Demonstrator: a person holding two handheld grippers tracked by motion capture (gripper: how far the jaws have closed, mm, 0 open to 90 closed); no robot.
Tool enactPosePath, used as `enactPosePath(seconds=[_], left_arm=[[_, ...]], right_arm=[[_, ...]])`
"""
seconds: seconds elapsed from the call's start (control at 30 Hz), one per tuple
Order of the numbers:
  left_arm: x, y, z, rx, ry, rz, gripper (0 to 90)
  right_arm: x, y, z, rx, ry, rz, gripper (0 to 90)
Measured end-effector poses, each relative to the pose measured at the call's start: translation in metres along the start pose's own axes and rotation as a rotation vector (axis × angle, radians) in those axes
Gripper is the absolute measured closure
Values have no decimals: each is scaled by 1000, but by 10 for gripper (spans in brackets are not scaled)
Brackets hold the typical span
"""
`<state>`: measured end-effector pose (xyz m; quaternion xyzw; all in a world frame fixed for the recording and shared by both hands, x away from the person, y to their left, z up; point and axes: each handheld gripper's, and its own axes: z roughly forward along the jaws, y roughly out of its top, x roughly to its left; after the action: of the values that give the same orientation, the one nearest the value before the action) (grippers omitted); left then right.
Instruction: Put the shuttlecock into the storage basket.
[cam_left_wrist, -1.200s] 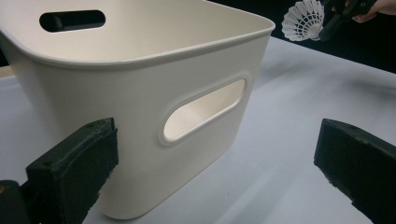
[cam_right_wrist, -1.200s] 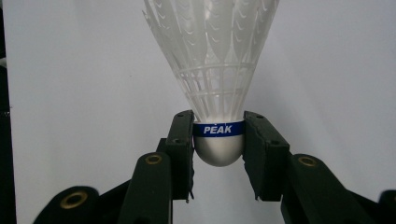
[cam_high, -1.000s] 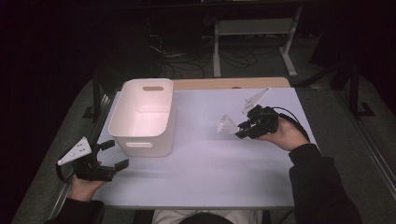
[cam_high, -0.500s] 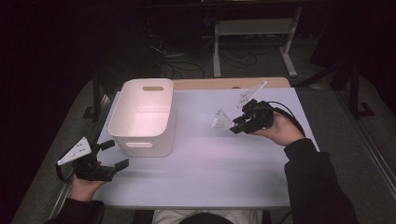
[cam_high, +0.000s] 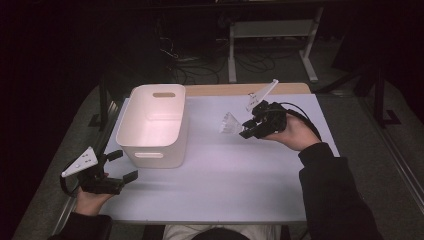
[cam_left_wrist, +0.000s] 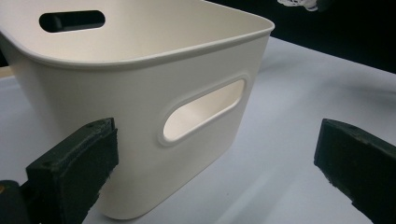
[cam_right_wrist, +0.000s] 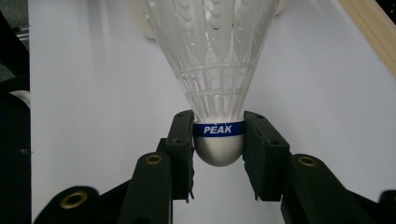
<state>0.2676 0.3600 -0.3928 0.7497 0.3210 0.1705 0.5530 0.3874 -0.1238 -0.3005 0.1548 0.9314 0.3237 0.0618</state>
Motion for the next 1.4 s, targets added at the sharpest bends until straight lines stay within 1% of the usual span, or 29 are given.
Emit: enactPosePath(seconds=[0.07, 0.33, 0.7, 0.73, 1.1, 1.4], left_arm=[[0, 0, 0, 0, 0, 0, 0], [0, 0, 0, -1, -1, 0, 0], [0, 0, 0, -2, -2, 0, 0], [0, 0, 0, -1, -2, 0, 0], [0, 0, 0, -2, -5, 1, 0], [0, 0, 0, -3, -6, 0, 0]], right_arm=[[1, 5, 0, 4, 1, -7, 638], [1, 24, -1, -13, 6, -27, 637], [2, 39, 0, -19, 17, -53, 638], [3, 43, 0, -18, 19, -58, 638], [4, 62, 5, -16, 31, -84, 638], [5, 79, 8, -39, 41, -103, 638]])
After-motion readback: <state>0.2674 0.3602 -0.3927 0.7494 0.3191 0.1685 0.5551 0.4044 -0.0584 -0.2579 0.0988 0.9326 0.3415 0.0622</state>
